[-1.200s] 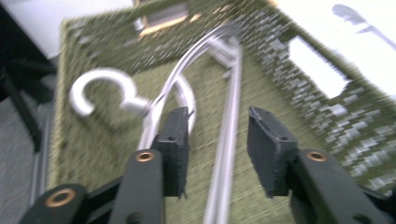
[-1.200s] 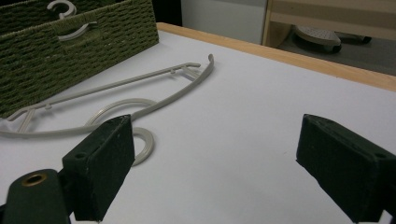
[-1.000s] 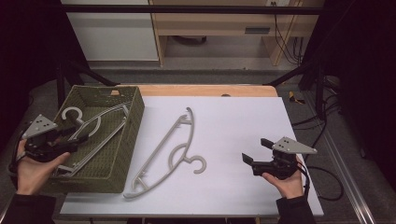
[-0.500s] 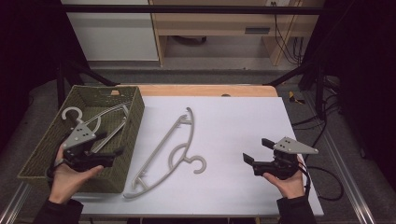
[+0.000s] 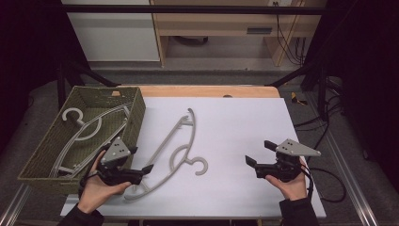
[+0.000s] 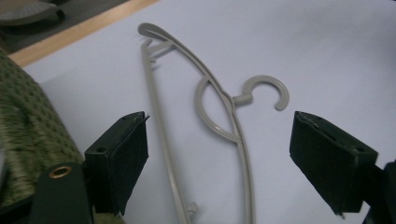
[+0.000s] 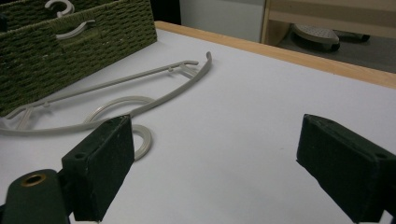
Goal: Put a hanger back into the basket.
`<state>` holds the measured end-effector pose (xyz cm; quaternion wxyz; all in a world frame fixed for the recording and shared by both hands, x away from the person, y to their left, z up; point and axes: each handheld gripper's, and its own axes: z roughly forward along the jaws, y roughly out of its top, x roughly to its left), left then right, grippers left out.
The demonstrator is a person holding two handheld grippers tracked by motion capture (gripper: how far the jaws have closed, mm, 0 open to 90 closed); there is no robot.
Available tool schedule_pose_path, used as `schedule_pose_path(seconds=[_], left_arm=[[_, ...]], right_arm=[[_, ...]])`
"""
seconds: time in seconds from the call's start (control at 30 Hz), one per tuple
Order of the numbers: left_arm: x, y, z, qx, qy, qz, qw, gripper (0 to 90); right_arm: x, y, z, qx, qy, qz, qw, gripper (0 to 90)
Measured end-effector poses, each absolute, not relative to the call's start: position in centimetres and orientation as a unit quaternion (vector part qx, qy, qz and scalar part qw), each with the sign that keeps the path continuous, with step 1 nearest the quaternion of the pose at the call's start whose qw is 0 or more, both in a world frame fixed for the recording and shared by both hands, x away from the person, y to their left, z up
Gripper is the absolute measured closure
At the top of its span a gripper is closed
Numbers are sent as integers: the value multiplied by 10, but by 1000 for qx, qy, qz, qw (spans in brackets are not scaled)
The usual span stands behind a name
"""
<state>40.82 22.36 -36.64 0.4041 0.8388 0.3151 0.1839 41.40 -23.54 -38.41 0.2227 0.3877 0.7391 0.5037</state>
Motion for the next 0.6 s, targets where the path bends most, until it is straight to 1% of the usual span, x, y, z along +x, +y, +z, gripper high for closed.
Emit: schedule_pose_path(seconds=[0.27,0.4,0.6], left_arm=[[411,206,-388,860,308,161,374,218],[413,196,-400,874,303,143,351,260],[417,183,-418,895,296,119,311,349]], right_arm=[[414,-236,-384,390,739,504,220,111],[413,-235,-385,386,742,502,220,110],[412,-237,-385,386,741,504,219,109]])
